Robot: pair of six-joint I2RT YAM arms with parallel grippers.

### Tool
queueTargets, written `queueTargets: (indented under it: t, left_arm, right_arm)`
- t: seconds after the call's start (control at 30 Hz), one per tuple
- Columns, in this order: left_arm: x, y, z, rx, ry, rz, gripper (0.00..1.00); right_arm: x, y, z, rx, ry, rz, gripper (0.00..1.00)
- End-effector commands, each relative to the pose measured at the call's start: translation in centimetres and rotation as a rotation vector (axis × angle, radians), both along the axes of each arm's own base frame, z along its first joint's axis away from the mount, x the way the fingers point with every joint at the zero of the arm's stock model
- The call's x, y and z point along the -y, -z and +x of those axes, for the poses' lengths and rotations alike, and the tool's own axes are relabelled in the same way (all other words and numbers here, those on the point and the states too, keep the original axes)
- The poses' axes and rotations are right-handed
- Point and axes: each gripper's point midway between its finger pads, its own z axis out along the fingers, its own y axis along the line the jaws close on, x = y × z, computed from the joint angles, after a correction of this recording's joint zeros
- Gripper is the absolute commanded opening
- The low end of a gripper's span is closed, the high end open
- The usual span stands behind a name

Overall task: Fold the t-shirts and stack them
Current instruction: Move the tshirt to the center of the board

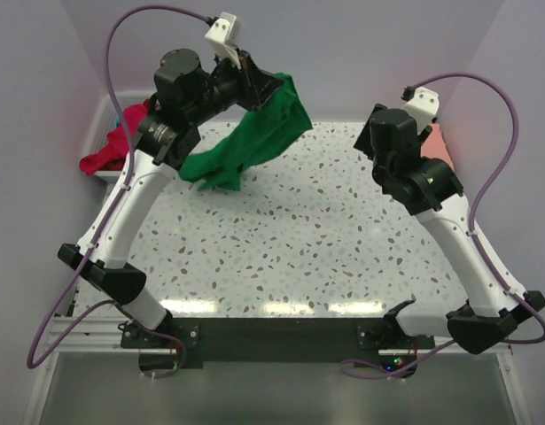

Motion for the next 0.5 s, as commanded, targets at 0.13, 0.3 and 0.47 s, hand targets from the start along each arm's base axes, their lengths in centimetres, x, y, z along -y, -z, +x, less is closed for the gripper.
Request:
queueTargets:
  t: [0.13,0.3,0.47]
  left_arm:
    - [4.6,-7.1,-9.7,0.31,0.372,-0.079,0.0]
    - [0.3,-8.1,-7.6,0.293,0.071,-0.133,0.0]
    - [-8.6,-3.1,-3.1,0.148,-0.489,-0.202,0.0]
  right_arm:
    - [2.1,1.4,-2.0,-0.013,0.069,-0.015,0.69]
    - [2.3,1.3,-2.2,-0.011,0.07,-0.024,0.69]
    - [1.8,2.4,-1.7,-0.041,0.053,-0.041,0.69]
